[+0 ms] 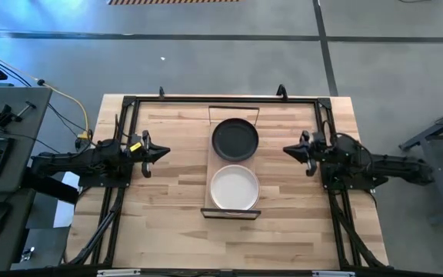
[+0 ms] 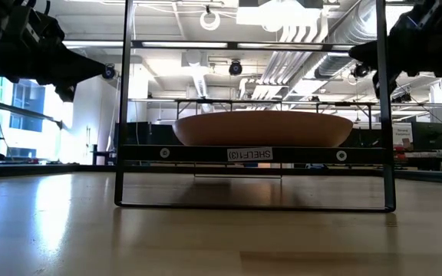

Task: Place and stack plates onto a shelf
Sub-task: Return to Home Position

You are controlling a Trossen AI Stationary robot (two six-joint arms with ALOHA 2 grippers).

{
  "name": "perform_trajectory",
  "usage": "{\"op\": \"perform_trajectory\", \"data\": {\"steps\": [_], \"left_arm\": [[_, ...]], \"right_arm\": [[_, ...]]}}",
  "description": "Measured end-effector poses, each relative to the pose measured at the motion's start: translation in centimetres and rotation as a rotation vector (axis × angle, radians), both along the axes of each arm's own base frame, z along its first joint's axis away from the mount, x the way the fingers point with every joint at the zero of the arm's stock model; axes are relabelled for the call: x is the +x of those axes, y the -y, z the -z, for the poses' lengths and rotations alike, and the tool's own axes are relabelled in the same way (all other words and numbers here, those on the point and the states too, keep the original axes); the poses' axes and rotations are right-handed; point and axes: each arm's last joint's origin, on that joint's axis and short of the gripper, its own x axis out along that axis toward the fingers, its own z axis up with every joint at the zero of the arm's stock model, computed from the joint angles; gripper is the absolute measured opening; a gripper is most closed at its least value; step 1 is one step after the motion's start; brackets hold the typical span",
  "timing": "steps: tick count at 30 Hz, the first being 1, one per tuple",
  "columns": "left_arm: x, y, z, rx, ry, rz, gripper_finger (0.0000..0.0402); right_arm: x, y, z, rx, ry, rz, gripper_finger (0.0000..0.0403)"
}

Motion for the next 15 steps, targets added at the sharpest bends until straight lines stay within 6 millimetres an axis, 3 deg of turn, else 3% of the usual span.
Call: {"op": "perform_trajectory", "data": {"steps": [5, 15], "left_arm": [[0.0, 0.0, 0.0, 0.0, 0.0, 0.0, 0.0], [0.0, 0.0, 0.0, 0.0, -0.001, 0.0, 0.0]], "right_arm": [[-0.5, -0.1, 1.1, -0.09, 0.028, 0.012, 0.0], [-0.9, -0.1, 2.3, -0.179, -0.086, 0.022, 0.0]]}}
